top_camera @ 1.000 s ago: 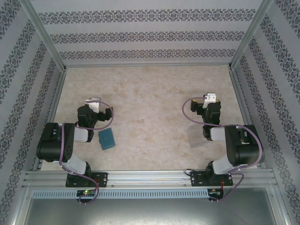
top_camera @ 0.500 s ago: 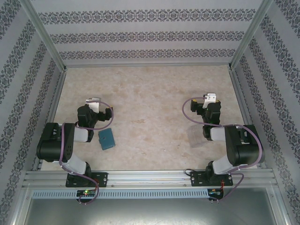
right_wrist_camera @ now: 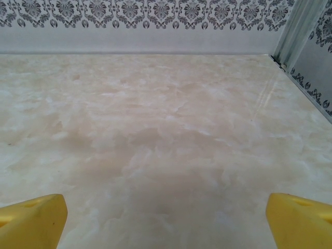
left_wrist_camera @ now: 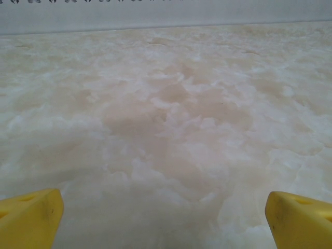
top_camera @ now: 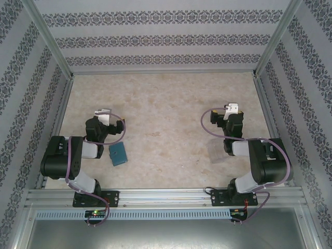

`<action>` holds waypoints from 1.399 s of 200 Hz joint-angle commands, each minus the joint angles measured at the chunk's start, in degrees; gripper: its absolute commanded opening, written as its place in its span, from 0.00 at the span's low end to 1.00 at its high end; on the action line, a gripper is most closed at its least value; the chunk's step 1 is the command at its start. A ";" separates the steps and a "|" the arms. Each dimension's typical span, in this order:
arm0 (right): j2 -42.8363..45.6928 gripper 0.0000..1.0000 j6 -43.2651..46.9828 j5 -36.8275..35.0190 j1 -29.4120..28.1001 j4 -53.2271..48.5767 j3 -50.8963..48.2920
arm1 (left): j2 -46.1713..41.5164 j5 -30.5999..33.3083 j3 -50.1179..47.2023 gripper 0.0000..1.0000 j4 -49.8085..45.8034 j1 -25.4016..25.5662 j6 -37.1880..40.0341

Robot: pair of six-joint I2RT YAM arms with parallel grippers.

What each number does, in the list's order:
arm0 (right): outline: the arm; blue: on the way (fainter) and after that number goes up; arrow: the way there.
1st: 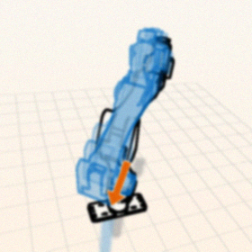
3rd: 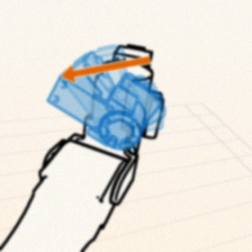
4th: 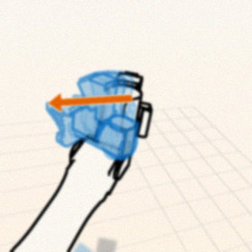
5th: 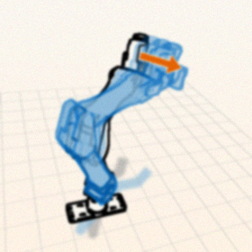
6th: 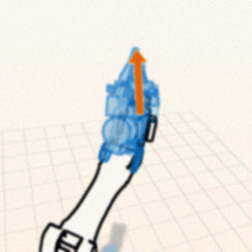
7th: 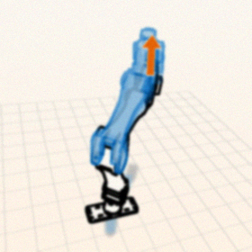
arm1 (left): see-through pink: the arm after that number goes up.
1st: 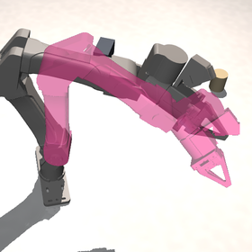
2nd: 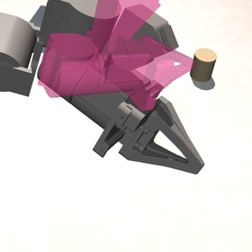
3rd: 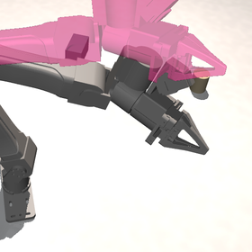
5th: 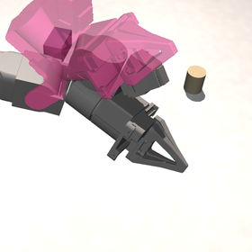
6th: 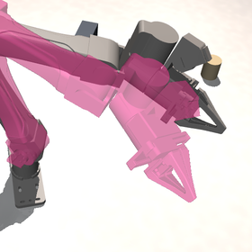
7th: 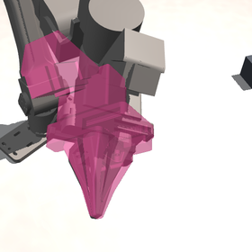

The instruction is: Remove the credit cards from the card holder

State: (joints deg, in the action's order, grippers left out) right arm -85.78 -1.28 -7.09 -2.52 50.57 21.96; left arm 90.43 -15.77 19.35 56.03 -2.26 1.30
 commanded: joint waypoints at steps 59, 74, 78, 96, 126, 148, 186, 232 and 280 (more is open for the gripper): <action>12.49 0.98 0.90 -3.54 -5.25 -25.71 10.14 | -15.13 11.47 1.21 0.99 -13.75 0.05 -3.28; 14.68 0.98 -0.86 -3.45 -6.81 -30.45 12.26 | -18.11 15.10 2.53 0.99 -18.33 0.32 -5.82; 15.25 0.98 -1.26 -3.45 -7.22 -31.69 12.78 | -18.91 15.65 2.76 0.99 -19.34 0.33 -6.46; 17.63 0.98 -3.65 -4.06 -9.37 -38.47 15.49 | -22.65 18.43 4.29 0.99 -24.73 0.59 -9.61; 19.63 0.98 -10.50 -3.19 -11.75 -49.77 20.24 | -27.08 19.78 6.90 0.99 -34.56 0.81 -16.91; 19.04 0.98 -15.23 -1.58 -13.14 -57.62 24.08 | -28.19 17.80 11.29 0.99 -45.31 0.85 -19.79; 16.18 0.95 -19.67 3.22 -17.05 -68.04 29.77 | -27.11 12.63 20.84 0.97 -64.26 0.86 -23.82; 11.37 0.91 -24.10 7.07 -20.81 -77.58 35.44 | -19.73 6.64 31.33 0.92 -84.60 0.97 -27.04; 8.14 0.91 -25.28 7.05 -21.78 -85.37 38.24 | -18.32 3.30 32.15 0.89 -92.69 2.80 -28.71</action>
State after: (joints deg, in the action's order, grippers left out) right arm -76.14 -24.53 -0.58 -23.90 -27.44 57.39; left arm 72.82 -9.26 51.07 -28.10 -1.02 -25.21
